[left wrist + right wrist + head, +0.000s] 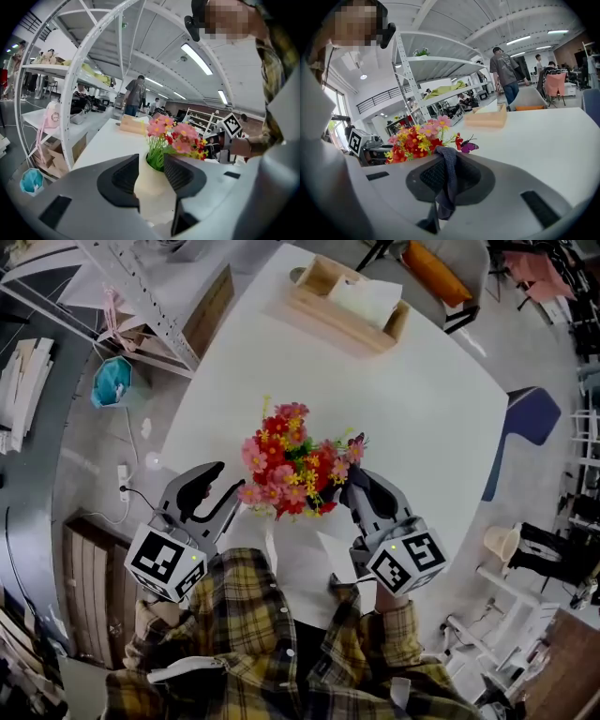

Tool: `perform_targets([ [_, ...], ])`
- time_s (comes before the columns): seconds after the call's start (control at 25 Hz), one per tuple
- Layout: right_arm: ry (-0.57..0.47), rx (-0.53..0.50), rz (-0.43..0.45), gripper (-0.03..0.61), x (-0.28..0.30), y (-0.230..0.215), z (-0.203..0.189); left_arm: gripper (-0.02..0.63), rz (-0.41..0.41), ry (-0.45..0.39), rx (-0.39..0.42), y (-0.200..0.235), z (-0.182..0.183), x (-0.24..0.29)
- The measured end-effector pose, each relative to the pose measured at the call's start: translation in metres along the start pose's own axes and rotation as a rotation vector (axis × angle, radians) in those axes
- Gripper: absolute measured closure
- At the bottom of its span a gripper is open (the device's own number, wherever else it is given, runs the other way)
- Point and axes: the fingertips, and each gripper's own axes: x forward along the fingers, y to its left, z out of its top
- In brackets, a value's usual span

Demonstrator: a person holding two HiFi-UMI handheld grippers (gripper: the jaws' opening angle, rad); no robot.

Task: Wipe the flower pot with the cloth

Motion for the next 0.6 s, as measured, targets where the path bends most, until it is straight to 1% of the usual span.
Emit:
perform_targets([
  [0.24, 0.021, 0.007, 0.011, 0.563, 0.021, 0.001, -0.016, 0.36, -0.081, 0.057, 0.064, -0.003, -0.033, 0.019],
  [0.44, 0.021, 0.029, -0.004, 0.563, 0.032, -0.004, -0.027, 0.304, -0.123, 0.059, 0.114, -0.002, -0.043, 0.038],
  [0.48, 0.02, 0.037, -0.008, 0.563, 0.035, -0.006, -0.029, 0.289, -0.133, 0.063, 0.136, 0.0, -0.045, 0.042],
  [0.52, 0.02, 0.046, -0.012, 0.563, 0.037, -0.009, -0.03, 0.257, -0.143, 0.069, 0.158, 0.001, -0.047, 0.046],
  [0.6, 0.018, 0.066, -0.017, 0.563, 0.042, -0.014, -0.034, 0.25, -0.16, 0.075, 0.183, 0.001, -0.049, 0.052],
])
